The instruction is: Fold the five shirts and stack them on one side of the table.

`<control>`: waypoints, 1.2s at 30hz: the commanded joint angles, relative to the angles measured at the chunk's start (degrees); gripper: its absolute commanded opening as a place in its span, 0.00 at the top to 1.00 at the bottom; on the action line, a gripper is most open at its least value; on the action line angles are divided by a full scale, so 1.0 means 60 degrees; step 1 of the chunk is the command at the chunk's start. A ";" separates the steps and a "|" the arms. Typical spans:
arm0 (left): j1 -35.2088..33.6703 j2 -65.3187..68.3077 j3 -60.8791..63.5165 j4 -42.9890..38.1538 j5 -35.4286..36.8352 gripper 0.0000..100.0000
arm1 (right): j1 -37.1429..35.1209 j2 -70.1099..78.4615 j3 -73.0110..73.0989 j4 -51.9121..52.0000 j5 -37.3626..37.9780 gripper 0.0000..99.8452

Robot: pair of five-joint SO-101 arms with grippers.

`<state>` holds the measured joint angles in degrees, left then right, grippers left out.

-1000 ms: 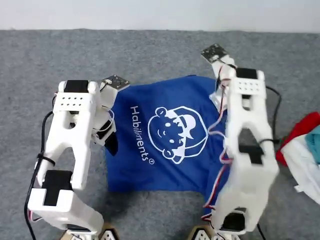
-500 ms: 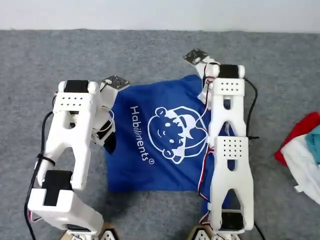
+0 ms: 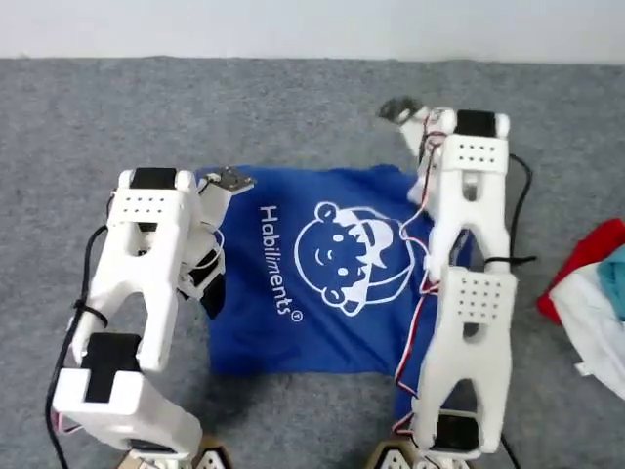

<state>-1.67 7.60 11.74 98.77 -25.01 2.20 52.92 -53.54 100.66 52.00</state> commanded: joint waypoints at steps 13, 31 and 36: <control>0.0029 -0.0440 0.0007 0.0308 0.0059 0.83 | 0.0066 -0.3714 0.0733 -0.0154 -0.0015 0.64; -0.0044 -0.0454 0.0051 0.0308 0.0088 0.83 | -0.0505 -0.0081 0.0689 -0.3832 -0.2359 0.76; 0.0015 -0.0425 0.0051 0.0308 0.0088 0.83 | -0.0520 -0.0271 0.0161 -0.1839 -0.2227 0.75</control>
<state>-1.67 7.60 12.18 98.77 -24.92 -0.18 53.10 -48.00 82.55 37.93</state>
